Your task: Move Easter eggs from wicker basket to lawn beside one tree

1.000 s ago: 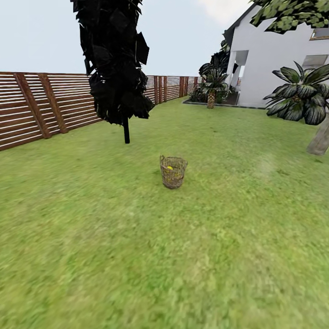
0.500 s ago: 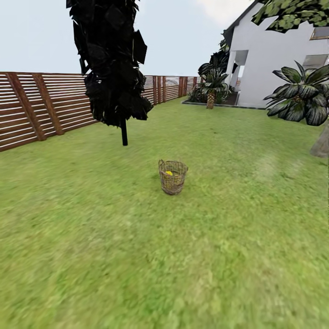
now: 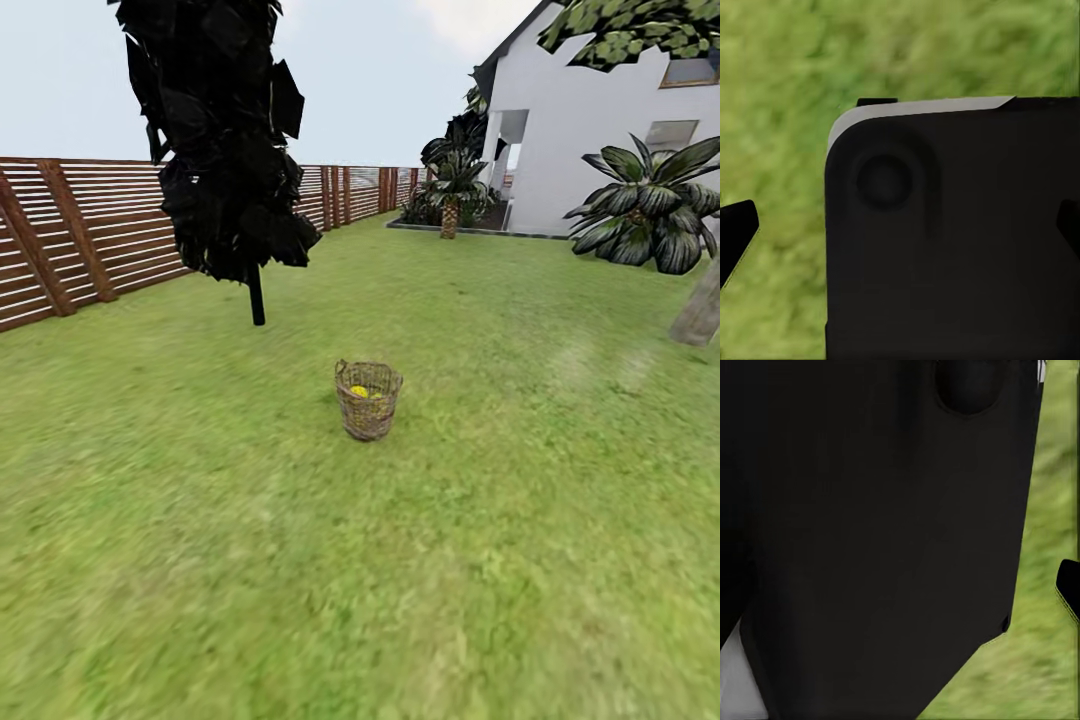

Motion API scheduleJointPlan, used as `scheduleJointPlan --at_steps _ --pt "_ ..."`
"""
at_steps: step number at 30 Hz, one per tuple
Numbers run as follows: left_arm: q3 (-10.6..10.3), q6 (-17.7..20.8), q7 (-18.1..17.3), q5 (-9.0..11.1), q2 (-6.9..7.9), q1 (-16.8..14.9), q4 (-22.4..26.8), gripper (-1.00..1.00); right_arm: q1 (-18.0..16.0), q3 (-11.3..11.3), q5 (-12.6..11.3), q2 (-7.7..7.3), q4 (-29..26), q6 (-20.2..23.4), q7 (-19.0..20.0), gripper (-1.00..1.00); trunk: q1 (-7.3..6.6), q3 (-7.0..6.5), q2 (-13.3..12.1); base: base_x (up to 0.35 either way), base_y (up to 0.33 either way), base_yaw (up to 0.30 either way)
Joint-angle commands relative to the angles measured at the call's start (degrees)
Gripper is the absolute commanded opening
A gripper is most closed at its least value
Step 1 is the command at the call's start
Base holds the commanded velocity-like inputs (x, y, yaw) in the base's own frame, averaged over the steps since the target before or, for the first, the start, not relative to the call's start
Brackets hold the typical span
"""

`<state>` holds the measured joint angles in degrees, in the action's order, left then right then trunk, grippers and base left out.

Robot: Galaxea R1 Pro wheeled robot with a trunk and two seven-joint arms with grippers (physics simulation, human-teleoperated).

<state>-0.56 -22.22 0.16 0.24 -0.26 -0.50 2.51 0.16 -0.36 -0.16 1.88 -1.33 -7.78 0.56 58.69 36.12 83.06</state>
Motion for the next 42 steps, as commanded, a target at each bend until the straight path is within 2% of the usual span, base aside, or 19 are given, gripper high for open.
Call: scheduleJointPlan --at_steps 1,15,23,42 --pt "-0.1 -0.2 0.0 0.0 0.00 0.0 0.0 1.00 0.0 -0.1 0.0 0.00 -0.1 -0.1 0.1 1.00 0.03 0.04 0.0 0.341 0.000 -0.003" --pt "-0.1 -0.2 0.0 0.0 0.00 0.0 0.0 1.00 0.0 -0.1 0.0 -0.03 -0.1 -0.1 0.1 1.00 0.03 0.04 0.0 0.341 0.000 -0.006" --pt "-0.1 -0.2 0.0 0.0 0.00 0.0 0.0 1.00 0.0 -0.1 0.0 -0.04 -0.1 -0.1 0.1 1.00 0.03 -0.08 0.0 0.341 0.016 -0.187" --pt "-0.1 -0.2 -0.1 0.0 0.00 0.0 0.0 1.00 0.0 -0.1 0.0 -0.04 -0.1 -0.1 0.1 1.00 0.03 -0.13 0.0 0.324 0.155 -0.026"
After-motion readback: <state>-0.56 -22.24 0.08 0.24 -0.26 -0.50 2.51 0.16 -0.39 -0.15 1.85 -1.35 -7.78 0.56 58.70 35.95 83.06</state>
